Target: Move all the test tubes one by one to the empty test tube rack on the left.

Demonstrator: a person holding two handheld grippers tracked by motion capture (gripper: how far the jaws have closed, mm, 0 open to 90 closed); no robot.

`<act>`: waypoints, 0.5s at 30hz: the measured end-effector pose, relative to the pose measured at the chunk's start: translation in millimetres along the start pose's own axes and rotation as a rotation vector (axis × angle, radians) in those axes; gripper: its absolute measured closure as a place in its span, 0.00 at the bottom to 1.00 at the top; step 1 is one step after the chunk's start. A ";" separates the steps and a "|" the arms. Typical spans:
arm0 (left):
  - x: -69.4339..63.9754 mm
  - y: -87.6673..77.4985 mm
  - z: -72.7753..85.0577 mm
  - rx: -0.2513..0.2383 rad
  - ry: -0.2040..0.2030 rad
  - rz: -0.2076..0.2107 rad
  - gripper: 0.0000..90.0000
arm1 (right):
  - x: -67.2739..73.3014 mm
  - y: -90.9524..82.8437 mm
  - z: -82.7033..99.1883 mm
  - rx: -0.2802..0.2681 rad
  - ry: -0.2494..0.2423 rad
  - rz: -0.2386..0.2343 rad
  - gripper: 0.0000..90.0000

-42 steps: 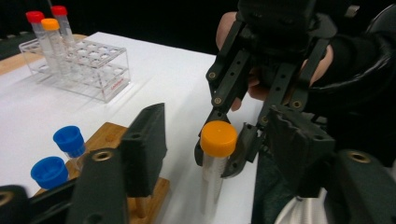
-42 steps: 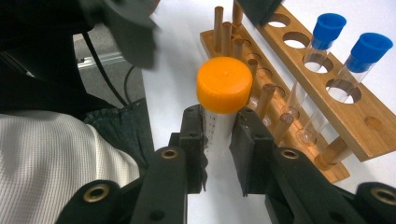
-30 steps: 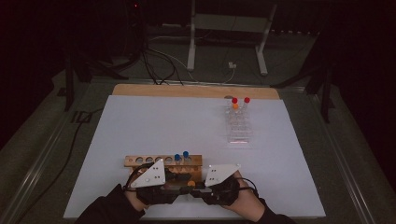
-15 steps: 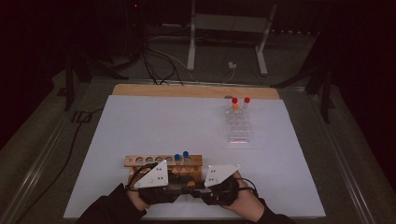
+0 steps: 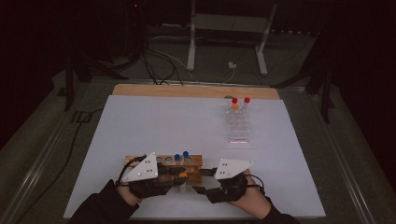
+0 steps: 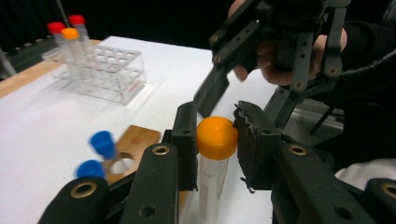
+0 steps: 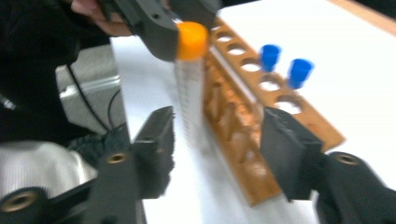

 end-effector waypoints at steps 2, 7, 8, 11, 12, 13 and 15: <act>3.7 -5.5 -0.7 -0.005 -0.005 -0.016 0.79 | -4.2 -6.0 -0.3 -0.019 0.024 0.025 0.41; 12.0 -17.3 -2.8 -0.028 -0.024 -0.057 0.79 | -12.5 -16.7 0.9 -0.049 0.069 0.075 0.23; 13.0 -18.9 -2.9 -0.032 -0.026 -0.069 0.79 | -13.9 -18.1 1.3 -0.052 0.074 0.083 0.21; 15.8 -23.2 -3.2 -0.036 -0.030 -0.093 0.79 | -17.5 -21.3 2.1 -0.063 0.094 0.101 0.14; 17.1 -24.7 -3.4 -0.037 -0.032 -0.094 0.79 | -18.3 -22.2 2.3 -0.064 0.098 0.109 0.11; 18.2 -25.9 -3.7 -0.040 -0.034 -0.103 0.79 | -19.0 -22.9 2.4 -0.068 0.103 0.115 0.10; 20.7 -28.1 -4.2 -0.045 -0.038 -0.114 0.79 | -20.2 -24.4 2.3 -0.074 0.111 0.124 0.03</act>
Point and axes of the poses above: each handheld gripper's, and its own axes: y roughly forward along the jaws, z roughly out of its underside, x roughly to its left, the point moved 2 cm from there along y, roughly forward along the jaws, and after that the axes turned 10 degrees about x, right-handed, at the moved point
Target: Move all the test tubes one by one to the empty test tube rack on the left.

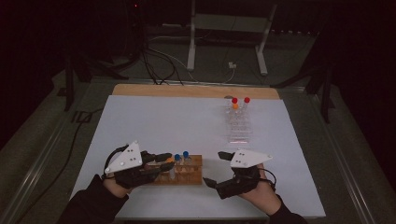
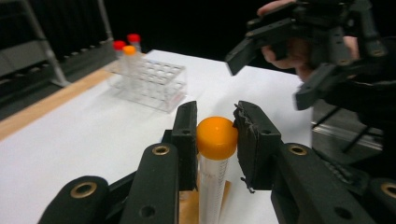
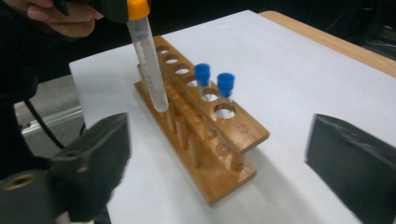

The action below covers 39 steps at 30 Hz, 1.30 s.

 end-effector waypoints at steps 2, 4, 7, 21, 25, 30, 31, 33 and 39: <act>3.3 -1.1 -0.1 -0.006 -0.008 -0.014 0.79 | -1.0 -1.3 -0.4 -0.006 0.012 0.004 0.02; 7.0 -0.8 0.4 -0.006 -0.011 -0.036 0.79 | -2.0 -2.0 -0.9 -0.014 0.024 0.011 0.00; 11.5 -0.1 1.3 -0.008 -0.019 -0.055 0.79 | -2.6 -3.0 -0.6 -0.023 0.024 0.001 0.00; 28.2 -3.2 -1.5 -0.062 -0.047 -0.119 0.79 | -9.2 -5.4 1.9 -0.030 0.046 0.001 0.00; 31.5 0.4 1.2 -0.065 -0.060 -0.122 0.79 | -9.1 -5.0 2.0 -0.025 0.038 0.005 0.00; 33.1 9.2 8.2 -0.035 -0.066 -0.109 0.80 | -9.2 -5.9 2.1 -0.028 0.037 0.002 0.00; 33.1 10.7 9.8 -0.029 -0.068 -0.105 0.80 | -9.3 -6.2 2.1 -0.030 0.037 -0.001 0.00; 32.9 13.5 13.0 -0.015 -0.073 -0.097 0.79 | -9.7 -6.6 2.2 -0.030 0.034 -0.001 0.00; 31.9 23.6 23.1 0.032 -0.078 -0.083 0.79 | -11.2 -7.3 3.0 -0.034 0.039 -0.005 0.00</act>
Point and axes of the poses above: each handheld gripper's, and its own axes: y roughly forward along the jaws, z roughly out of its underside, x roughly to its left, the point moved 2 cm from there along y, roughly forward along the jaws, and after that the axes turned 10 degrees about x, right-handed, at the moved point
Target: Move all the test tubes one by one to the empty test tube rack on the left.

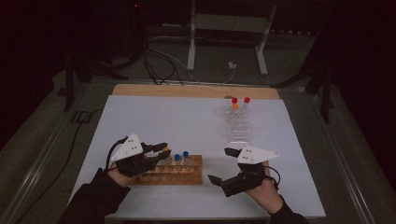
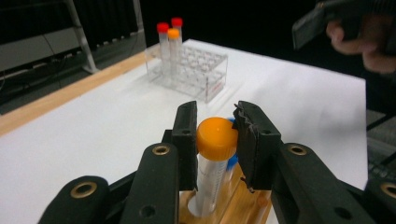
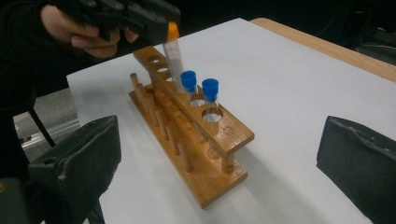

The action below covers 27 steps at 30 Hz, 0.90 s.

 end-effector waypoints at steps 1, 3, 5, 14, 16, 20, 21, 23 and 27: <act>-0.1 1.7 1.9 0.011 0.003 -0.001 0.80 | -0.1 -0.1 0.1 -0.001 0.001 0.000 0.00; 0.4 4.7 5.8 0.026 -0.003 0.001 0.79 | -0.4 -0.4 0.4 -0.002 0.000 0.000 0.00; 0.8 7.2 9.5 0.044 -0.006 0.004 0.79 | -1.0 -0.8 0.6 -0.002 0.000 -0.002 0.00; 1.1 15.7 16.4 0.091 -0.010 0.006 0.79 | -1.4 -2.7 0.3 -0.007 0.002 -0.002 0.00; 1.6 15.8 16.3 0.095 -0.014 0.007 0.79 | -1.9 -3.1 0.4 -0.009 0.003 -0.002 0.00; 2.6 16.0 16.0 0.097 -0.019 0.012 0.79 | -3.0 -3.7 0.4 -0.013 0.007 -0.003 0.00; 3.0 16.0 15.9 0.100 -0.022 0.013 0.79 | -3.3 -3.8 0.4 -0.013 0.009 -0.004 0.00; 3.7 15.8 16.1 0.101 -0.021 0.022 0.79 | -3.7 -4.5 0.2 -0.016 0.010 -0.002 0.00; 3.1 14.0 16.5 0.090 -0.028 0.043 0.74 | -5.1 -6.9 -1.2 -0.023 0.010 0.008 0.00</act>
Point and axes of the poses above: each handheld gripper's, and its own axes: y roughly forward along the jaws, z roughly out of its underside, x roughly to its left, the point moved 2 cm from there along y, roughly forward along the jaws, and after that the axes turned 10 degrees about x, right-handed, at the moved point
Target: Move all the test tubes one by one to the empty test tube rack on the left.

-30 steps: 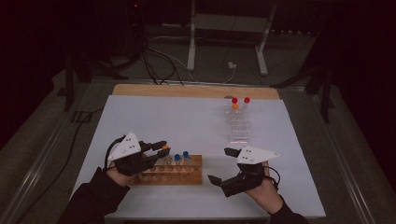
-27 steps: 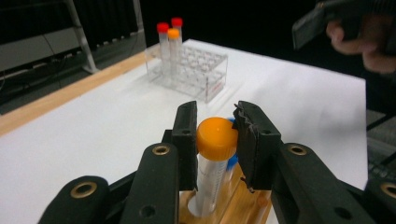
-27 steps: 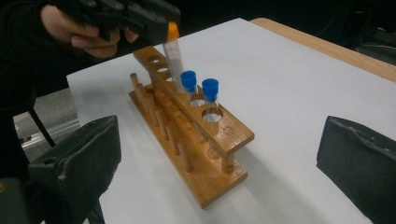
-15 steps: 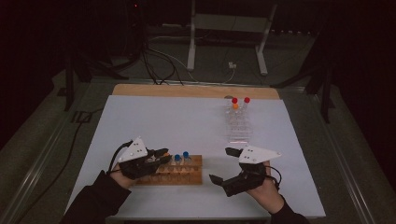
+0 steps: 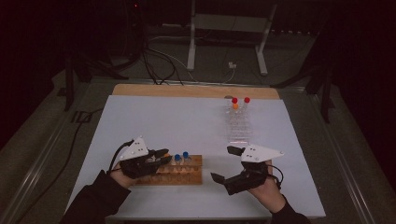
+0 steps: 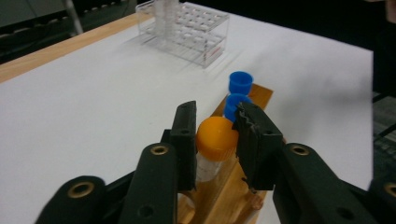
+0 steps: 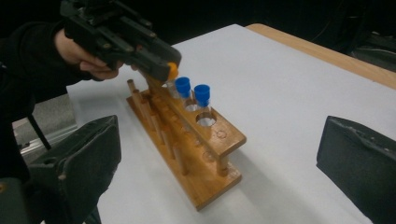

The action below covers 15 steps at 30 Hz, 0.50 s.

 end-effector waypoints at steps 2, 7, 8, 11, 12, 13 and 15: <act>-3.0 -2.2 -1.5 -0.013 0.005 0.010 0.59 | -2.1 -1.7 -1.2 -0.007 0.001 0.003 0.00; -8.6 -12.0 -7.2 -0.054 0.020 0.030 0.30 | -15.0 -4.0 -4.3 -0.024 0.028 0.011 0.00; -9.2 -13.8 -8.3 -0.054 0.020 0.039 0.25 | -19.0 -3.9 -5.0 -0.028 0.032 0.018 0.00; -11.8 -19.3 -10.1 -0.055 0.028 0.060 0.16 | -32.7 -4.7 -8.5 -0.045 0.049 0.044 0.00; -12.7 -20.5 -10.7 -0.051 0.028 0.061 0.10 | -37.5 -4.9 -9.7 -0.058 0.046 0.052 0.00; -13.3 -22.0 -11.1 -0.050 0.028 0.059 0.08 | -42.6 -4.9 -10.8 -0.064 0.040 0.067 0.00; -14.0 -25.2 -11.7 -0.067 0.028 0.060 0.06 | -54.5 -3.2 -12.5 -0.068 0.048 0.105 0.00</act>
Point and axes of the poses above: each handheld gripper's, and its own axes: y roughly forward along the jaws, z roughly out of its underside, x roughly to its left, the point moved 2 cm from there along y, roughly forward along the jaws, and after that the axes turned 10 degrees about x, right-handed, at the moved point
